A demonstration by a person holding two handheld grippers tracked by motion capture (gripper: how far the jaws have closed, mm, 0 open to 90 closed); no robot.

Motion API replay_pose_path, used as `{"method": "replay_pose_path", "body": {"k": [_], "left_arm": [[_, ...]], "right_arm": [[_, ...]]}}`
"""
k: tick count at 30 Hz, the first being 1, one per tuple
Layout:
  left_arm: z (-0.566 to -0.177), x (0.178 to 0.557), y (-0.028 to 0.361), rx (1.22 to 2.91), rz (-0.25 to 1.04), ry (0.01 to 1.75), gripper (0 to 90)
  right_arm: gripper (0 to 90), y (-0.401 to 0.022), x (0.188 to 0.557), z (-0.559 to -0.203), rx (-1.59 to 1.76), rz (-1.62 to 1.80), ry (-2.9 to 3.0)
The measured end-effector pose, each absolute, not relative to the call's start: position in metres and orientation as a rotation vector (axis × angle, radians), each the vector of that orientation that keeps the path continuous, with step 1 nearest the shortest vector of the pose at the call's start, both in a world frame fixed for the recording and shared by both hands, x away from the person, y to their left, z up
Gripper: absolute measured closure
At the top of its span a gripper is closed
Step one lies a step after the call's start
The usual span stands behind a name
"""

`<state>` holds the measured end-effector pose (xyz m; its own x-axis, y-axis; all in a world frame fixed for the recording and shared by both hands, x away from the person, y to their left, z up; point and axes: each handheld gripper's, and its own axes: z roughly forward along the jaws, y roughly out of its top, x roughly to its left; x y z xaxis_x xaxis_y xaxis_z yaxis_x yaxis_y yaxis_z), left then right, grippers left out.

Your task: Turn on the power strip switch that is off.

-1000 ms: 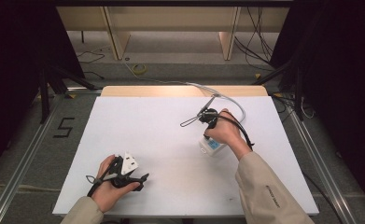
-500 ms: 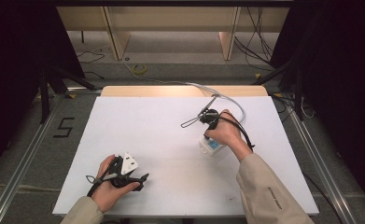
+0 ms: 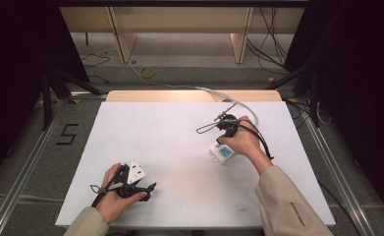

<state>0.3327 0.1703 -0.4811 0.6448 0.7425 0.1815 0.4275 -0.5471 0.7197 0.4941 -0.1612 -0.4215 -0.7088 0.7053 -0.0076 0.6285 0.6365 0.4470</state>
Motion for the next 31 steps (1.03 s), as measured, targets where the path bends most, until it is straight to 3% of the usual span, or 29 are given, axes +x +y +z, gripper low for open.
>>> {"method": "replay_pose_path", "body": {"k": [11,24,31], "left_arm": [[-0.481,0.333,0.171,2.220,0.635,0.905,19.9],[-0.482,0.332,0.171,2.216,0.636,0.913,19.8],[-0.482,0.333,0.170,2.212,0.632,0.913,19.7]], "right_arm": [[71.9,-0.201,0.463,-0.415,1.084,0.925,2.581],[59.9,-0.259,0.400,-0.437,1.114,1.163,2.427],[54.5,-0.270,0.382,-0.445,1.082,1.237,2.346]]}}
